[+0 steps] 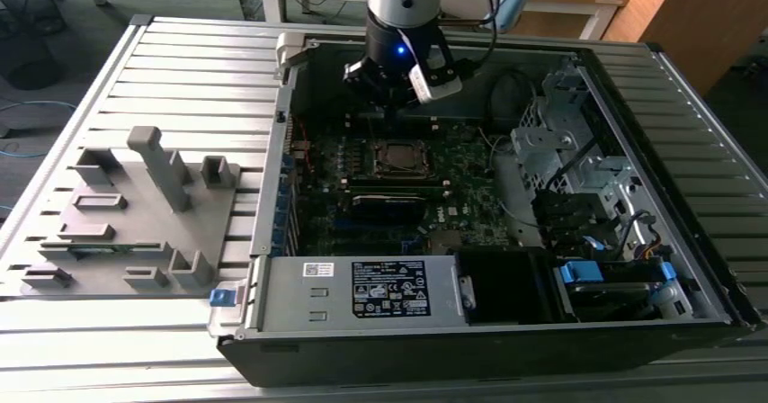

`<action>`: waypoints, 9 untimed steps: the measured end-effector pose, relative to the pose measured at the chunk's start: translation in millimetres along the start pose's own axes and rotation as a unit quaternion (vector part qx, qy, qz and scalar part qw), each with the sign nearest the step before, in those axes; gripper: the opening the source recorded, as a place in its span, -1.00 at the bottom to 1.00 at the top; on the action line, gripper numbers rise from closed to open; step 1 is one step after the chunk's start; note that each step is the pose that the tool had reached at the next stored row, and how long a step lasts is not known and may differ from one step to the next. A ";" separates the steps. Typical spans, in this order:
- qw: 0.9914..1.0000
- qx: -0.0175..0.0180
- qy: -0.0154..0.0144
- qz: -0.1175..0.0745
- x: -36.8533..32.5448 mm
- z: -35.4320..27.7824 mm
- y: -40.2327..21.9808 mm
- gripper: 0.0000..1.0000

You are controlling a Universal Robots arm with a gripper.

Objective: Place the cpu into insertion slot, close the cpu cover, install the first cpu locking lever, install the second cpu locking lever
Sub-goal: 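Install the first cpu locking lever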

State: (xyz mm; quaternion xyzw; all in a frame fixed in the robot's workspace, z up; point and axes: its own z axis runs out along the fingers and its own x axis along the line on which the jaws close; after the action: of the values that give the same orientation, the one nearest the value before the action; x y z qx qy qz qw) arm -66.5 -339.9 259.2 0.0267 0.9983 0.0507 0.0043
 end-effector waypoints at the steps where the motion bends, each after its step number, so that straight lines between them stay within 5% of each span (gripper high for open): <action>1: 1.000 -0.002 0.000 0.000 0.2 0.0 -0.1 -0.79; 3: 1.000 -0.007 0.000 0.000 0.7 0.0 -0.3 -0.79; 4: 0.999 -0.036 0.002 0.000 4.0 -0.2 -1.8 -0.79; 9: 0.999 -0.033 0.002 0.000 4.0 -0.2 -1.8 -0.79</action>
State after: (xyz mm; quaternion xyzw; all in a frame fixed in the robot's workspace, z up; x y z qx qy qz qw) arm -70.6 -341.5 259.2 0.0268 0.9961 0.0839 0.0034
